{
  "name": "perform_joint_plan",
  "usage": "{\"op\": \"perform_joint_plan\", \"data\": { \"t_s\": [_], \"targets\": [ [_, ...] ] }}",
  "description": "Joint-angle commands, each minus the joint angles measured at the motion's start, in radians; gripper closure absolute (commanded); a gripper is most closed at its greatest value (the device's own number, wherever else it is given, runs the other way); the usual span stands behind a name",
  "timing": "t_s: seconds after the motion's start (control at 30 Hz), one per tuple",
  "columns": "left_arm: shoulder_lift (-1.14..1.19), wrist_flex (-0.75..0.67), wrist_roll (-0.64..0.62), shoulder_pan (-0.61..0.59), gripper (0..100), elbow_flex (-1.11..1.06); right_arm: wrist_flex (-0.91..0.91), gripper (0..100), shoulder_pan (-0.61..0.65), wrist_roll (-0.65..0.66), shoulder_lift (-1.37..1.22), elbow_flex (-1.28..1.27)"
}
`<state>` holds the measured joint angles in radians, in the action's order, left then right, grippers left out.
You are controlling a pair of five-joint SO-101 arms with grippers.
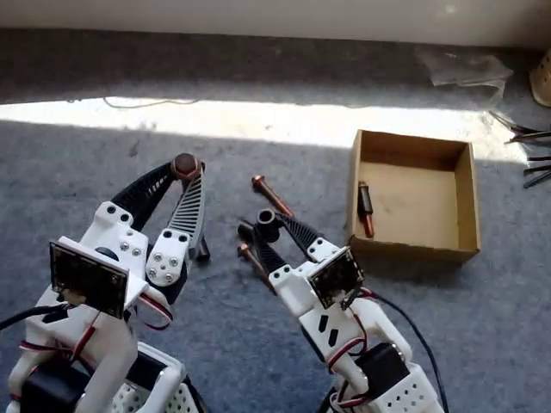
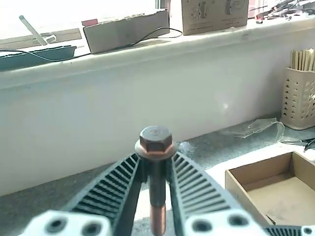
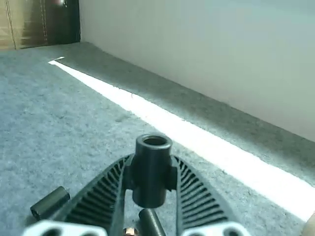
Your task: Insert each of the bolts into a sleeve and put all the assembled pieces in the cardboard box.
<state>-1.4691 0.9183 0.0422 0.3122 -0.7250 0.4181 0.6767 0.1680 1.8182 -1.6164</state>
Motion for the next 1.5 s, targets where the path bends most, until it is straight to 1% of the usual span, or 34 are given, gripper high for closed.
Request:
{"op": "perform_joint_plan", "data": {
  "t_s": [0.0,0.13,0.3,0.47,0.57,0.7,0.83,0.9,1.03,1.1,1.2,1.4,1.47],
  "targets": [
    [-0.058,-0.094,-0.009,0.024,99,-0.058,-0.038,99.4,0.007,0.014,0.021,0.004],
    [-0.085,-0.144,-0.012,0.036,99,-0.116,-0.038,99.4,0.005,0.014,0.021,-0.015],
    [-0.093,-0.261,-0.008,0.137,99,-0.223,-0.038,99.4,0.004,0.011,0.021,-0.022],
    [-0.134,-0.39,-0.008,0.153,99,-0.332,-0.038,99.4,-0.081,0.014,0.019,-0.021],
    [-0.156,-0.434,-0.008,0.154,99,-0.374,-0.038,99.4,-0.097,0.009,0.019,-0.021],
    [-0.168,-0.442,-0.009,0.154,99,-0.397,-0.039,99.4,-0.096,0.005,0.019,-0.022],
    [-0.171,-0.442,-0.012,0.156,99,-0.397,-0.041,99.4,-0.096,-0.11,0.019,-0.022],
    [-0.17,-0.44,-0.012,0.156,99,-0.398,-0.041,99.4,-0.097,-0.135,0.019,-0.022],
    [-0.165,-0.442,-0.011,0.157,99,-0.423,-0.041,99.4,-0.097,-0.133,0.019,-0.021],
    [-0.163,-0.445,-0.008,0.177,99,-0.43,-0.041,99.4,-0.097,-0.133,0.019,-0.021],
    [-0.162,-0.491,-0.008,0.199,99,-0.435,-0.041,99.4,-0.097,-0.133,0.019,-0.022],
    [-0.165,-0.546,-0.017,0.2,99,-0.481,-0.042,99.4,-0.096,-0.132,0.019,-0.022],
    [-0.165,-0.555,-0.069,0.214,99,-0.498,-0.042,99.4,-0.096,-0.132,0.019,-0.022]
  ]
}}
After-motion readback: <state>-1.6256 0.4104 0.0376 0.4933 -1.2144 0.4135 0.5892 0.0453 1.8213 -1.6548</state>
